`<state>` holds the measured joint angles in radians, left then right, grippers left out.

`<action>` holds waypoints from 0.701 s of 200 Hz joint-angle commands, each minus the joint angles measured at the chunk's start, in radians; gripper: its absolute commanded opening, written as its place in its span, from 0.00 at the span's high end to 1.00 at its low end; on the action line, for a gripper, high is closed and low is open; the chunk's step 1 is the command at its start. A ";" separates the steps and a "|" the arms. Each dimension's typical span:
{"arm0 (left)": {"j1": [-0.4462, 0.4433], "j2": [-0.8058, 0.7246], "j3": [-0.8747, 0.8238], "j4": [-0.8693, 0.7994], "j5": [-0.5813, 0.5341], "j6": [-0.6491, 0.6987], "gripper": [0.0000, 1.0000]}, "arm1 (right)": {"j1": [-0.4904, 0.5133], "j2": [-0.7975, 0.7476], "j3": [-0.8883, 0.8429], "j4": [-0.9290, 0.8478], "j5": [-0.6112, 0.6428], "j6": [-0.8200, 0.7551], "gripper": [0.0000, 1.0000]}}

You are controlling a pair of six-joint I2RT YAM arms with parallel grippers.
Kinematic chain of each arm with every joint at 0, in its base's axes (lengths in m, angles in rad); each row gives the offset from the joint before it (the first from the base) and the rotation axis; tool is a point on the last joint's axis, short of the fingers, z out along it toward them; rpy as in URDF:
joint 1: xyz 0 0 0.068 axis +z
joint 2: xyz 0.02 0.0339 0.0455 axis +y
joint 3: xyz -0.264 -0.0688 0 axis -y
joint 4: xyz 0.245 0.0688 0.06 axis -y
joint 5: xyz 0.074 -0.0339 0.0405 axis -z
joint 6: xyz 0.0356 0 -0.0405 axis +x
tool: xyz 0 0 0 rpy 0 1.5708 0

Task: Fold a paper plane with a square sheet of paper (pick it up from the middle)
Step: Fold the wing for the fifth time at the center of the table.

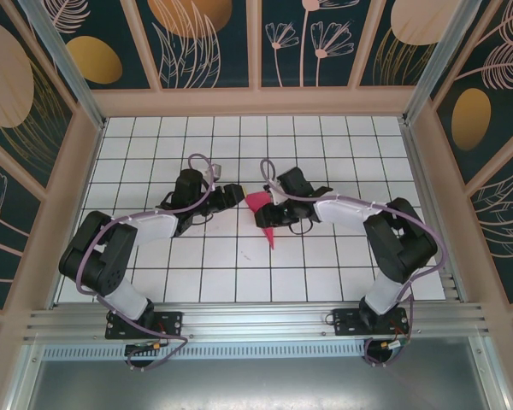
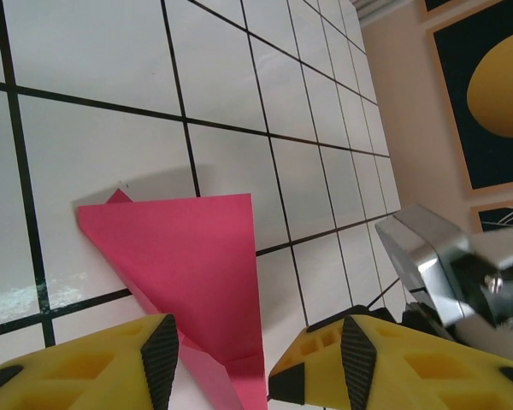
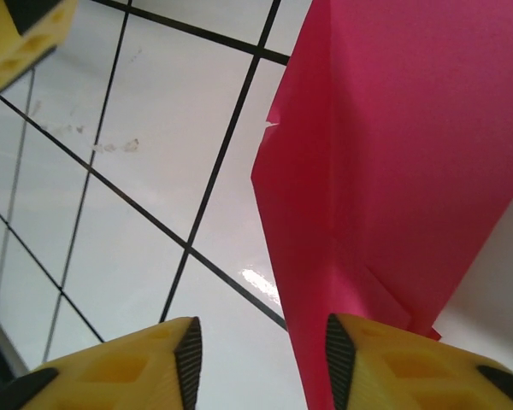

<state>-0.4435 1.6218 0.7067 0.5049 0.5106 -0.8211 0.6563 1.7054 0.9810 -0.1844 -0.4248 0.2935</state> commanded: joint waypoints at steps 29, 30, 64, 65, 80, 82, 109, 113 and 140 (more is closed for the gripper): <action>-0.001 -0.003 -0.009 0.038 -0.015 -0.005 0.44 | 0.069 0.065 0.097 -0.049 0.155 -0.067 0.52; -0.001 -0.003 -0.009 0.037 -0.016 -0.005 0.44 | 0.070 0.067 0.099 -0.050 0.158 -0.067 0.52; -0.001 -0.008 -0.012 0.034 -0.018 -0.005 0.44 | 0.090 0.128 0.141 -0.095 0.234 -0.076 0.52; -0.001 -0.007 -0.014 0.034 -0.018 -0.004 0.44 | 0.090 0.128 0.141 -0.095 0.235 -0.076 0.53; -0.001 -0.008 -0.011 0.028 -0.018 0.000 0.44 | 0.097 0.139 0.143 -0.096 0.253 -0.080 0.57; -0.001 -0.008 -0.010 0.029 -0.017 0.000 0.44 | 0.098 0.141 0.142 -0.096 0.255 -0.080 0.58; -0.001 -0.011 -0.008 0.021 -0.016 0.001 0.44 | 0.096 0.140 0.123 -0.080 0.259 -0.070 0.78; -0.001 -0.013 -0.007 0.022 -0.017 0.002 0.44 | 0.095 0.135 0.116 -0.069 0.250 -0.067 0.83; -0.001 -0.014 -0.004 0.023 -0.005 0.001 0.44 | 0.064 0.091 0.059 0.011 0.134 -0.046 0.98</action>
<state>-0.4435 1.6218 0.7067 0.5198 0.4965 -0.8211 0.7437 1.8393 1.0863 -0.2298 -0.2092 0.2321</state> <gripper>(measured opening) 0.556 0.062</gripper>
